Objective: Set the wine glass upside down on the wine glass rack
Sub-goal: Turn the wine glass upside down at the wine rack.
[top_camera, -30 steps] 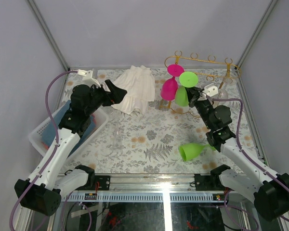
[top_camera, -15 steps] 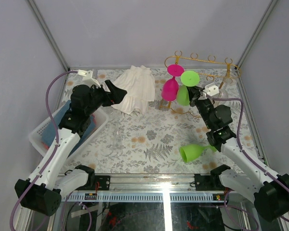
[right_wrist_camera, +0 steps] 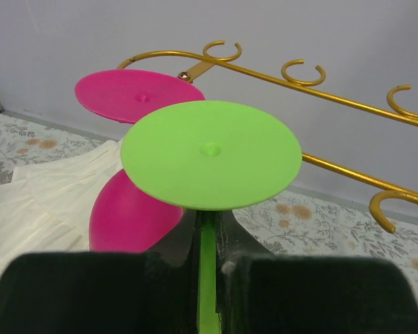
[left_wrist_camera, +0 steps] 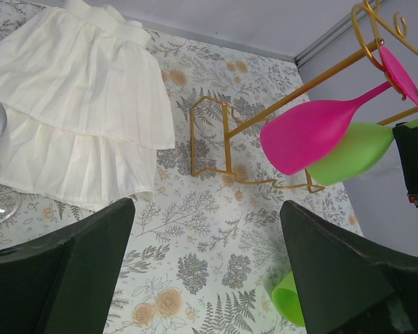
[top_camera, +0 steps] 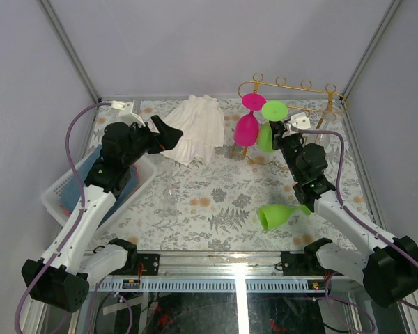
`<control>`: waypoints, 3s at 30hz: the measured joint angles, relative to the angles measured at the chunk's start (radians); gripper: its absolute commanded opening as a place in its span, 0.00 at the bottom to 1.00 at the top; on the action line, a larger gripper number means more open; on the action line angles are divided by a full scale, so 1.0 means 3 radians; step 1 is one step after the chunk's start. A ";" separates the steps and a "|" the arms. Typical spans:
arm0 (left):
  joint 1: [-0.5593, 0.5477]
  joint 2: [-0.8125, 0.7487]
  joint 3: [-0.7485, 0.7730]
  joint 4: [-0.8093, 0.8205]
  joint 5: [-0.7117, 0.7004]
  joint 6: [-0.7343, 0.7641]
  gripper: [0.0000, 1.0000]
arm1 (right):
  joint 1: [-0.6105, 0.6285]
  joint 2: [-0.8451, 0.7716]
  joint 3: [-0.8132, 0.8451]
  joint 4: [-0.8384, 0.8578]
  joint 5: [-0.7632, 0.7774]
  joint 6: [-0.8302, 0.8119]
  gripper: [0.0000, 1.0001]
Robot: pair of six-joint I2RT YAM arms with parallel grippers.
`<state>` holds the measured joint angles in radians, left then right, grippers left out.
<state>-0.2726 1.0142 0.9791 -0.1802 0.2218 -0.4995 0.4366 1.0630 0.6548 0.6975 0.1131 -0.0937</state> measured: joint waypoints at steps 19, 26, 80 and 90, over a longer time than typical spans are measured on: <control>0.0003 0.0000 0.0000 0.0000 0.0010 0.0000 0.86 | -0.0001 0.0151 0.0167 -0.0097 0.0379 0.0186 0.00; 0.0003 0.0000 0.0000 0.0000 0.0010 0.0000 0.86 | -0.0001 0.0235 0.0216 -0.0207 0.0416 0.0234 0.02; 0.0093 0.0015 0.0000 -0.0001 0.0008 0.0001 0.86 | -0.0003 -0.1873 0.0078 -0.4091 0.0257 0.1633 0.86; 0.0108 0.0015 -0.0001 -0.0001 0.0009 0.0000 0.86 | -0.0004 -0.2055 -0.0161 -0.4718 0.0924 0.3305 0.98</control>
<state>-0.2401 1.0187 0.9787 -0.1806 0.2245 -0.4995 0.4355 0.4465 0.6064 -0.7177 0.3904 0.8978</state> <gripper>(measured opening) 0.859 0.974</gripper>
